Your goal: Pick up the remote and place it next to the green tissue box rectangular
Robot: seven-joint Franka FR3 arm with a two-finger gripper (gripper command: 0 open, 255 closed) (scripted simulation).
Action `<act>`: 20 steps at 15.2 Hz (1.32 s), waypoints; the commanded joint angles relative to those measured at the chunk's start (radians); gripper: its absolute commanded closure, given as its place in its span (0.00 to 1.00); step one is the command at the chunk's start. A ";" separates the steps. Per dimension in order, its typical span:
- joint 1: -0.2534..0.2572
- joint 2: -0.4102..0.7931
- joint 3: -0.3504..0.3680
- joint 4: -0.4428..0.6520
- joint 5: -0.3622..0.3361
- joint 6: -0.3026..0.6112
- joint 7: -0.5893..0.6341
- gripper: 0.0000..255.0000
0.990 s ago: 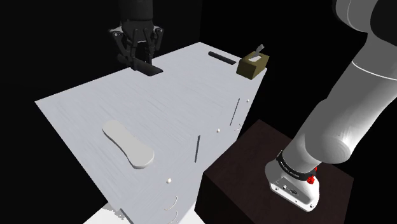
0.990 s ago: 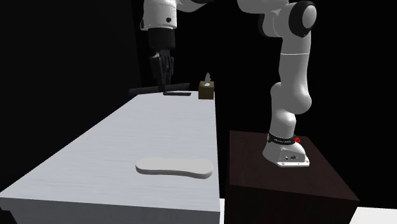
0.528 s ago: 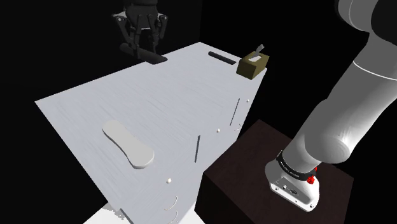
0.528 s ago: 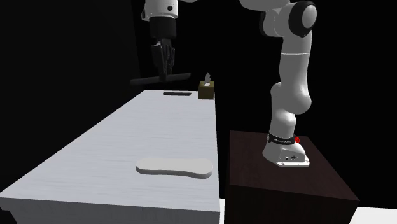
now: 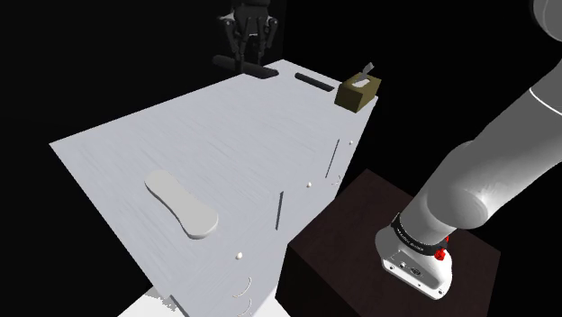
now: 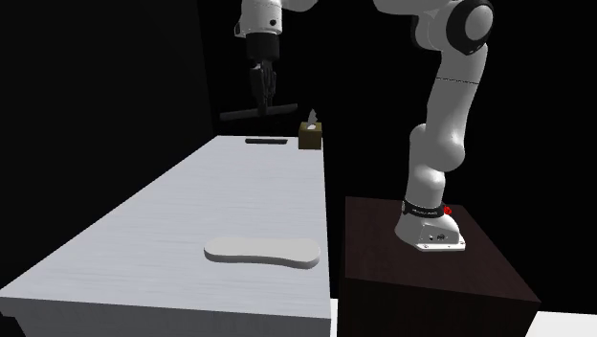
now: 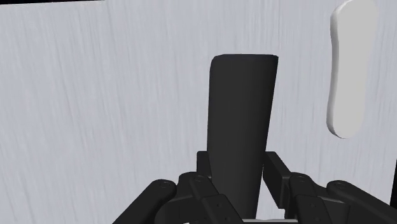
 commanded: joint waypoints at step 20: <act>-0.190 -0.170 -0.345 -0.167 -0.047 -0.053 -0.530 1.00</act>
